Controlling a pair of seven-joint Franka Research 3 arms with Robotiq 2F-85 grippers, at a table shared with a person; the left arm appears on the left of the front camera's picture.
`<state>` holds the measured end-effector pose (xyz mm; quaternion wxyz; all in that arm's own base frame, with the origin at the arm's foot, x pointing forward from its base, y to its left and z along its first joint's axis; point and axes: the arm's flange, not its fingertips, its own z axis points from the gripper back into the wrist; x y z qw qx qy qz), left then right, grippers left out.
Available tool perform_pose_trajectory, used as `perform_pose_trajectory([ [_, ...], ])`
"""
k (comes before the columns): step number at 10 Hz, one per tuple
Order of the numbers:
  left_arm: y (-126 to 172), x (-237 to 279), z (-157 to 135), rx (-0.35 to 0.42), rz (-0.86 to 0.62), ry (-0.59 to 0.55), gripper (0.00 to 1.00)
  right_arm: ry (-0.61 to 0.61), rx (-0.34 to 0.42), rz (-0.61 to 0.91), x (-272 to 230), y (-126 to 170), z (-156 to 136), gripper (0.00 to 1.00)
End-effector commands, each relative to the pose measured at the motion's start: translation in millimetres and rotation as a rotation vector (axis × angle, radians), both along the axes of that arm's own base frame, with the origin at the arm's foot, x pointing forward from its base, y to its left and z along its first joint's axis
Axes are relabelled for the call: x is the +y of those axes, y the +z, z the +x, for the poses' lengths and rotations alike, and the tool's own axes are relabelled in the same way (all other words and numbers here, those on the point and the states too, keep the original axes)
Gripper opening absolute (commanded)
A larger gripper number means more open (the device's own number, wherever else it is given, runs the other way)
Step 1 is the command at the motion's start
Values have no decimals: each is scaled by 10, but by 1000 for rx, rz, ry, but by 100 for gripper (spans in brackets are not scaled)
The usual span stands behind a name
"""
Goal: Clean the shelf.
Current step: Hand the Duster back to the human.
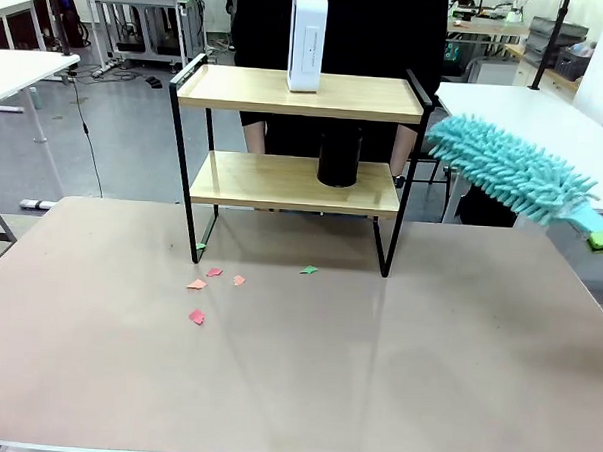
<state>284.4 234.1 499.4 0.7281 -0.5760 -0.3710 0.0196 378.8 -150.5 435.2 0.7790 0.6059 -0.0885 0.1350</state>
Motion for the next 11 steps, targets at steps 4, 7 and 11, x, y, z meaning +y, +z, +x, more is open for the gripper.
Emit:
perform_pose_trajectory([
  [4, 1010, -1273, -264, -242, 31, -599, 100, 340, -166, -127, 63, 1266, -804, 12],
  [7, 1062, -2459, -589, -283, 94, -1036, 100, 694, -235, -344, 682, 1438, -1066, 12],
  [11, 516, -3421, -1104, -165, 203, -1313, 100, 931, -217, -457, 1549, 1246, -977, 12],
])
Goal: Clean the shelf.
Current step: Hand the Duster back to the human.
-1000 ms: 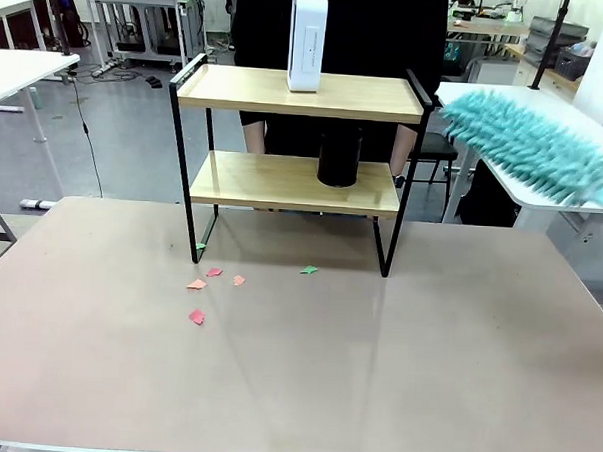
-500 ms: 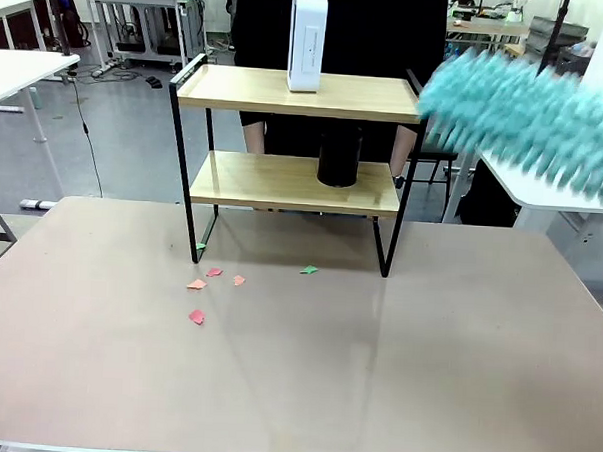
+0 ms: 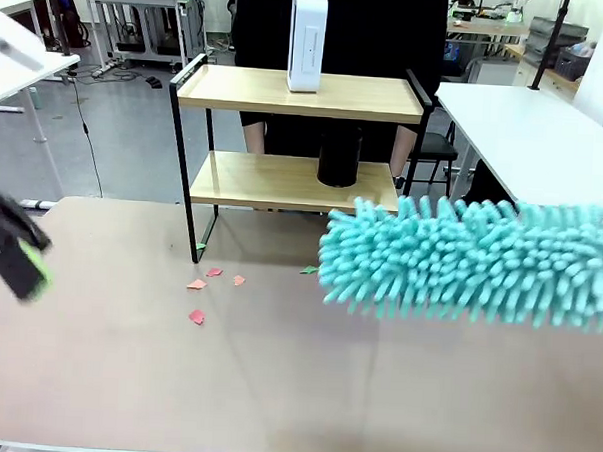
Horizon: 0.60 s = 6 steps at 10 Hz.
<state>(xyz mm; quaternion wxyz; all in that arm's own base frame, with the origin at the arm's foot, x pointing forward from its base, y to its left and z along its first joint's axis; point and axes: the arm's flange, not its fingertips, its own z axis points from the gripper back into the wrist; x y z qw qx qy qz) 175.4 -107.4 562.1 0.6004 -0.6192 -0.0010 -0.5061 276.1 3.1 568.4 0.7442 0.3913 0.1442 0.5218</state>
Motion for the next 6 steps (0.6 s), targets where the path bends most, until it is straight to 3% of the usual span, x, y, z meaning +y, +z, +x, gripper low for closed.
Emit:
perform_pose_trajectory([
  [1, -267, -111, -16, 30, 38, 26, 100, 64, -41, -6, 152, -126, 74, 12],
  [2, -430, -206, 8, 64, 57, 54, 100, 59, -56, 5, 275, -196, 120, 12],
  [3, -623, -198, 137, 136, 112, 177, 100, 31, -7, -14, 145, -54, 31, 12],
  [4, -167, -153, 93, 33, 51, 6, 100, 31, -7, -14, 145, -54, 31, 12],
  [6, -167, -153, 93, 33, 51, 6, 100, 31, -7, -14, 145, -54, 31, 12],
])
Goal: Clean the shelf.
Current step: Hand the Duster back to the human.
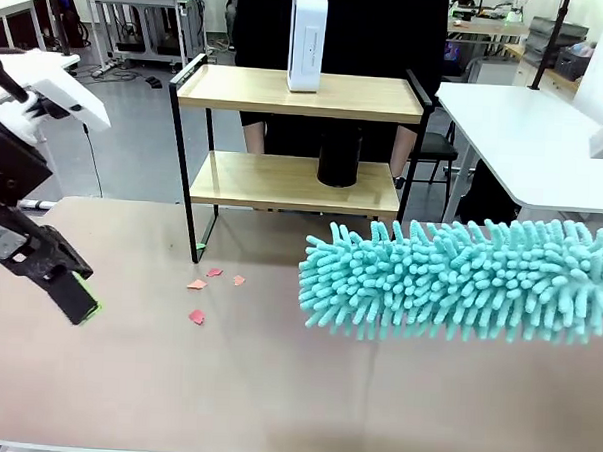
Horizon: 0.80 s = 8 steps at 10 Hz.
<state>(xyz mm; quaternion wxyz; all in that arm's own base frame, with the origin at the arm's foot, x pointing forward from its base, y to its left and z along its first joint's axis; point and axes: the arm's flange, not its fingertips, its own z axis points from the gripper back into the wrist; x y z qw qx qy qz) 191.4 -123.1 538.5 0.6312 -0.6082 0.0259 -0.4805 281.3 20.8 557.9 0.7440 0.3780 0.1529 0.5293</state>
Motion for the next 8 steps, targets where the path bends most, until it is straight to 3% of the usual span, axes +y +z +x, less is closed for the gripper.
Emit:
perform_pose_trajectory([
  [1, -51, 6, 79, 13, 6, 24, 100, 6, -2, -1, 25, -8, 9, 12],
  [2, -69, -27, 170, 25, 15, 75, 100, 82, 10, -2, 162, -50, 112, 12],
  [5, -191, -340, 567, 68, 67, 56, 100, 166, 1, -62, 489, 43, 315, 12],
  [8, -567, -669, 980, 159, 151, 97, 100, 308, 7, -113, 1015, 13, 480, 12],
])
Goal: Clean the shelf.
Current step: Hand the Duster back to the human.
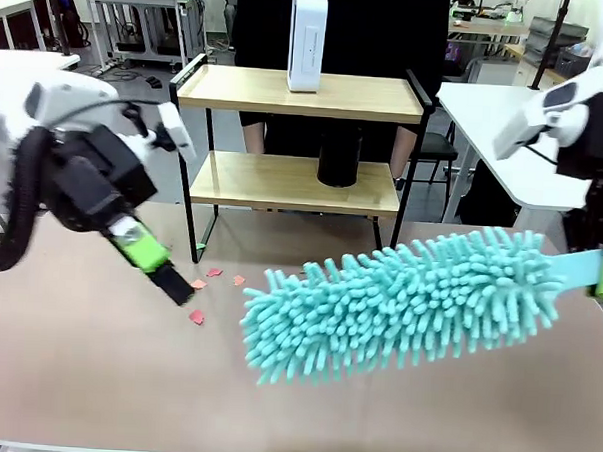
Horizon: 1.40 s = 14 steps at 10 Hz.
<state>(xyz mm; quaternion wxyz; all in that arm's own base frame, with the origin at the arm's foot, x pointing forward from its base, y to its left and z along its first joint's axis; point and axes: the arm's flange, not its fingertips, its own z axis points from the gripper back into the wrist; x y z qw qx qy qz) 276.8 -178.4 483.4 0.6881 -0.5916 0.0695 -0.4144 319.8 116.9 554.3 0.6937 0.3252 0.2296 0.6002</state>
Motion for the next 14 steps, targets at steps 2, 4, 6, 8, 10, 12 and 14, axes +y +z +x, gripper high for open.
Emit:
perform_pose_trajectory([
  [2, -251, -211, 248, 69, 12, 49, 100, 178, 1, 15, 307, 35, 152, 12],
  [4, -370, -357, 243, 72, -41, 42, 100, 243, 19, 71, 521, -14, 233, 12],
  [6, -443, -516, 190, 75, -59, 21, 100, 227, 31, 126, 695, -115, 346, 12],
  [8, -451, -619, 109, 82, -63, -20, 100, 206, 47, 155, 778, -222, 444, 12],
  [10, -458, -699, 24, 79, -61, -54, 100, 173, 51, 182, 816, -281, 505, 12],
  [12, -457, -743, -19, 85, -67, -77, 100, 170, 64, 190, 825, -332, 523, 12],
  [14, -456, -765, -35, 83, -64, -92, 100, 166, 67, 194, 814, -348, 515, 12],
])
